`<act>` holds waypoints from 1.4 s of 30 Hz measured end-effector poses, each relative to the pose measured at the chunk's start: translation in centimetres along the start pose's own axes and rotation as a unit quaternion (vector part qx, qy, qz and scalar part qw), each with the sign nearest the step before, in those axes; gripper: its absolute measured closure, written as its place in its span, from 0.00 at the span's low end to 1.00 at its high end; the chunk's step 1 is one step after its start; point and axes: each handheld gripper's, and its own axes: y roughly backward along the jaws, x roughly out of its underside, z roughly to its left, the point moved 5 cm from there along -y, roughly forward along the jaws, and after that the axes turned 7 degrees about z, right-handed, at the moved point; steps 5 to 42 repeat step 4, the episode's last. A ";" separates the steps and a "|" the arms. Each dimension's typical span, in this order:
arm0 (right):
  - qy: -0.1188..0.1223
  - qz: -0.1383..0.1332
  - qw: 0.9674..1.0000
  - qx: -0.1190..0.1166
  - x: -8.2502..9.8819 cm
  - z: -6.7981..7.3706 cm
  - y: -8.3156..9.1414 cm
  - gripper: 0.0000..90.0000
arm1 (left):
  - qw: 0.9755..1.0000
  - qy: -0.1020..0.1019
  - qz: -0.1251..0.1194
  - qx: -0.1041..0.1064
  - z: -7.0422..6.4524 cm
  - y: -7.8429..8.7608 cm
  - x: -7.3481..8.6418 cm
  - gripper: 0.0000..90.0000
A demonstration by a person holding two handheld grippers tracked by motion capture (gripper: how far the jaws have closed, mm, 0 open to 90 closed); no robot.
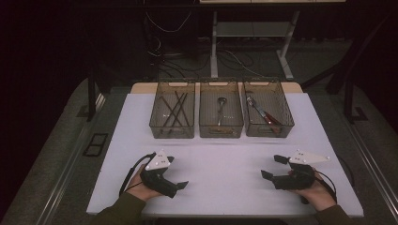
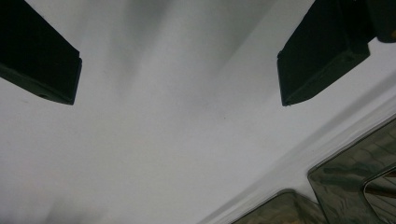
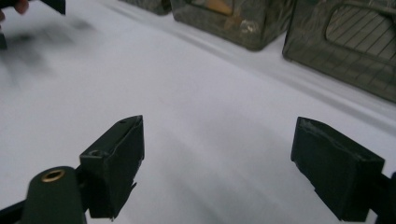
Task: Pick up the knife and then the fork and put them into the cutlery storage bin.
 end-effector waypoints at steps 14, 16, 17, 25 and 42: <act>0.003 0.003 1.000 0.001 0.1 0.1 -0.2 0.19 | 1.000 -0.002 0.001 0.000 0.0 0.0 0.0 0.00; 0.003 0.003 1.000 0.001 0.1 0.1 -0.2 0.19 | 1.000 -0.002 0.001 0.000 0.0 0.0 0.0 0.00; 0.003 0.003 1.000 0.001 0.1 0.1 -0.2 0.19 | 1.000 -0.002 0.001 0.000 0.0 0.0 0.0 0.00; 0.003 0.003 1.000 0.001 0.1 0.1 -0.2 0.19 | 1.000 -0.002 0.001 0.000 0.0 0.0 0.0 0.00; 0.003 0.003 1.000 0.001 0.1 0.1 -0.2 0.19 | 1.000 -0.002 0.001 0.000 0.0 0.0 0.0 0.00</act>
